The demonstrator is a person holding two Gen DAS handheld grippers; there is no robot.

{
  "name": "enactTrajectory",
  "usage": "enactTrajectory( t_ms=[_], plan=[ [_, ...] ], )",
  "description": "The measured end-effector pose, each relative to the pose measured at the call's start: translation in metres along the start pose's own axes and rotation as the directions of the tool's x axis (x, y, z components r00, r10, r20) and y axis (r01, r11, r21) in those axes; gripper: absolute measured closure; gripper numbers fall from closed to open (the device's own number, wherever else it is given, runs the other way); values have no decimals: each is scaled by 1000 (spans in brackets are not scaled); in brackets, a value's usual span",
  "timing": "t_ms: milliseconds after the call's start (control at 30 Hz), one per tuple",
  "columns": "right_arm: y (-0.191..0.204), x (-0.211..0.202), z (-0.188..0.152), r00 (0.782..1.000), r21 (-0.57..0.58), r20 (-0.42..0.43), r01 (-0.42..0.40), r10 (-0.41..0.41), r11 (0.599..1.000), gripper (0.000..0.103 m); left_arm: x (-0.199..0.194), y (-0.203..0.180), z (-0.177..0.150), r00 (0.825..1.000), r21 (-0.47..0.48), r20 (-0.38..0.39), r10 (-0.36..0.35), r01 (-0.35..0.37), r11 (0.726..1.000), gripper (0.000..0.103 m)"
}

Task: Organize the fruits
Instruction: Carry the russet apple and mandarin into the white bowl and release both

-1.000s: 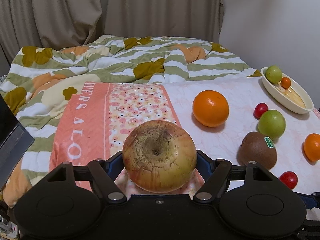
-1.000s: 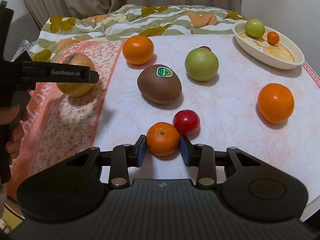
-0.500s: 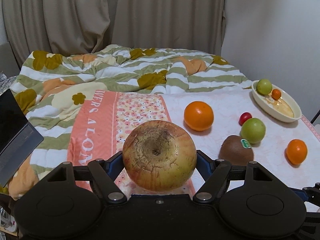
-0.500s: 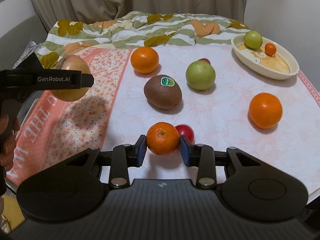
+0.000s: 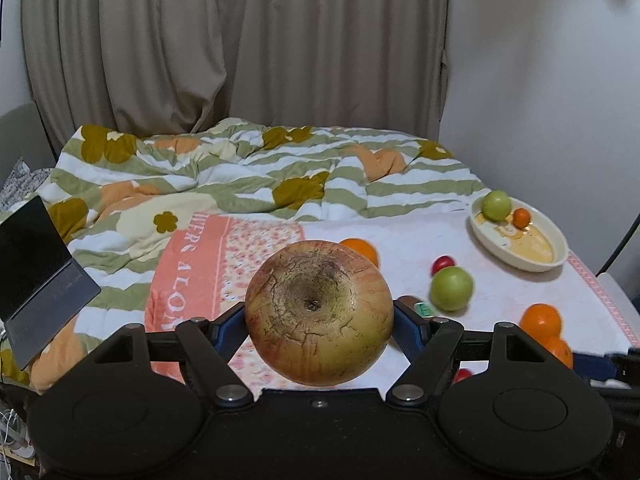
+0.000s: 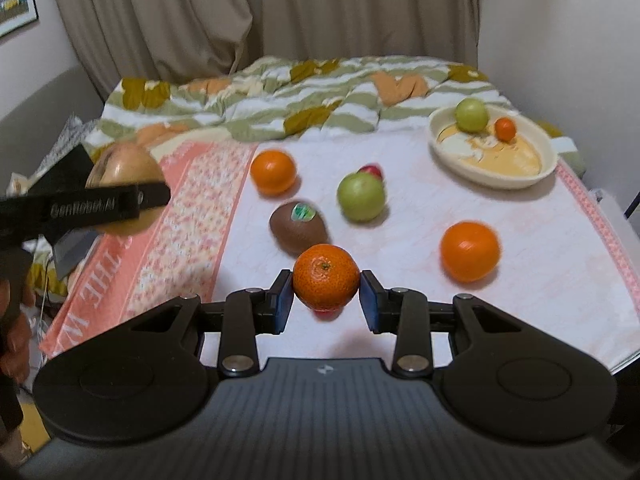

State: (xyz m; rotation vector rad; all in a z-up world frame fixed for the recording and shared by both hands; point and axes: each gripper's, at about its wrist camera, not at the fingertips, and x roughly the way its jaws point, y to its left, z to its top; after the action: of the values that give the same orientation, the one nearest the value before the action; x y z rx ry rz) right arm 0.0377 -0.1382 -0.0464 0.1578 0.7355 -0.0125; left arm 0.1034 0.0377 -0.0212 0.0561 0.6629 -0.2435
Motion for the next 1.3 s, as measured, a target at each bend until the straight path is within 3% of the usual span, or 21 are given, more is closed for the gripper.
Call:
enactTrajectory(
  t_ms=[333,667,800,1000,1300],
  plan=[
    [-87,-33,45,997,-13,69,-26,26,1000,52,-19,-77,20,999,-35,42,33,-32,999,25],
    [-189,-22,97,995,-100,89,-46,55,994,52,2,-164,45,996,-94,81,44,-36,995,25],
    [-220,-6,120,995,-115,86,-40,50,993,52,20,-189,59,996,-104,87,32,-23,994,25],
    [-255,20,150,995,-94,79,-45,52,995,52,57,-218,80,997,-39,74,-9,12,999,25],
    [-288,66,174,998,-27,57,-4,6,1000,52,141,-247,100,998,62,-14,-68,69,996,25]
  ],
)
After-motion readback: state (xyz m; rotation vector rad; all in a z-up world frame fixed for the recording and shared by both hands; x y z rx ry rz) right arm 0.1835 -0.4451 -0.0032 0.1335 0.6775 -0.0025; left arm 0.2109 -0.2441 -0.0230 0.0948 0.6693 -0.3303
